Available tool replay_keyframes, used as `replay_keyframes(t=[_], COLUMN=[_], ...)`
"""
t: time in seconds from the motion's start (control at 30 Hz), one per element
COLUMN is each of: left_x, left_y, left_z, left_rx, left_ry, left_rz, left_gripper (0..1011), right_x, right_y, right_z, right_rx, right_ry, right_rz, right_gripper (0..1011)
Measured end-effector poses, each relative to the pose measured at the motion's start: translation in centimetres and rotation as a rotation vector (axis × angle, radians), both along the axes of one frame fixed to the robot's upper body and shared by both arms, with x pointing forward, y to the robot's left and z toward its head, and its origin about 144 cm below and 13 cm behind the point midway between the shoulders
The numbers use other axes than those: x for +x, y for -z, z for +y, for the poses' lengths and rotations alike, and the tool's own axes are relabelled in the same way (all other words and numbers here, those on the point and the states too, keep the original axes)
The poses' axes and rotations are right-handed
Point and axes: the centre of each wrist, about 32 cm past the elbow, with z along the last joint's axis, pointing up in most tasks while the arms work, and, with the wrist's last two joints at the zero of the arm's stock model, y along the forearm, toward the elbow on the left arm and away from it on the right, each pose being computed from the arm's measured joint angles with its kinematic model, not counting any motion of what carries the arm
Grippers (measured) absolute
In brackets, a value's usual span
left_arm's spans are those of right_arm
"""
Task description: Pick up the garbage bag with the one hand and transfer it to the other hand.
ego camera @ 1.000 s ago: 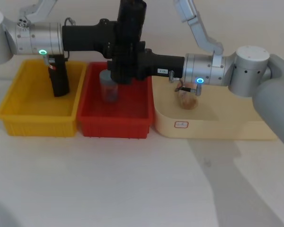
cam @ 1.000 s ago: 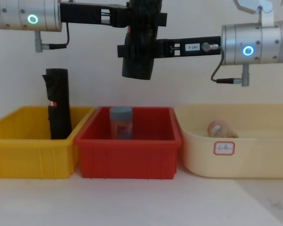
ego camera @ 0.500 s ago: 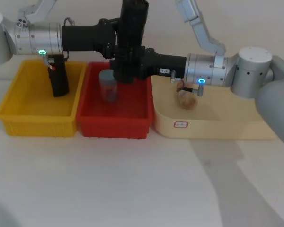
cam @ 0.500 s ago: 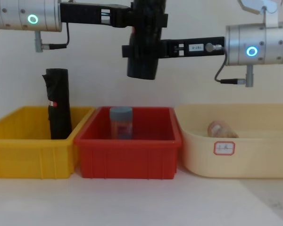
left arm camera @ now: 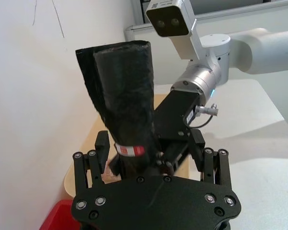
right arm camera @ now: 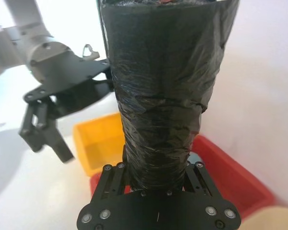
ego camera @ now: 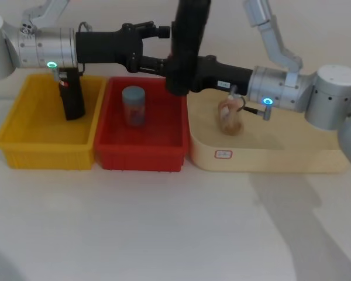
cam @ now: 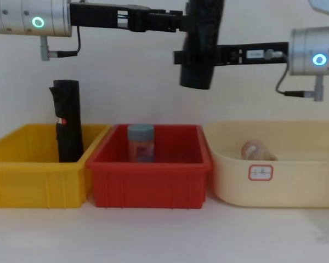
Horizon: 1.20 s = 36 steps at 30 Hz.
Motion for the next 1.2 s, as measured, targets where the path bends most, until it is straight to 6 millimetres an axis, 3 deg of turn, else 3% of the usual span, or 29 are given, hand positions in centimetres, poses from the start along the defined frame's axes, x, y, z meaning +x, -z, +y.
replay_keyframes(t=[0.37,0.73,1.2], left_x=[0.0,0.0,0.0], left_y=[0.0,0.0,0.0], left_z=[0.0,0.0,0.0], left_rx=[0.000,0.000,0.000], left_ry=[0.000,0.000,0.000], left_rz=[0.000,0.000,0.000], left_gripper=[1001,1002,1001], right_x=[-1.6,-2.8,-3.2], right_y=[-0.8,-3.1,-5.1], right_z=[-2.9,-5.5,-6.4], right_rx=[-0.029,-0.139,-0.259], right_ry=[0.162,0.302,0.343], right_rz=[-0.005,-0.006,0.013], right_gripper=[463,463,463])
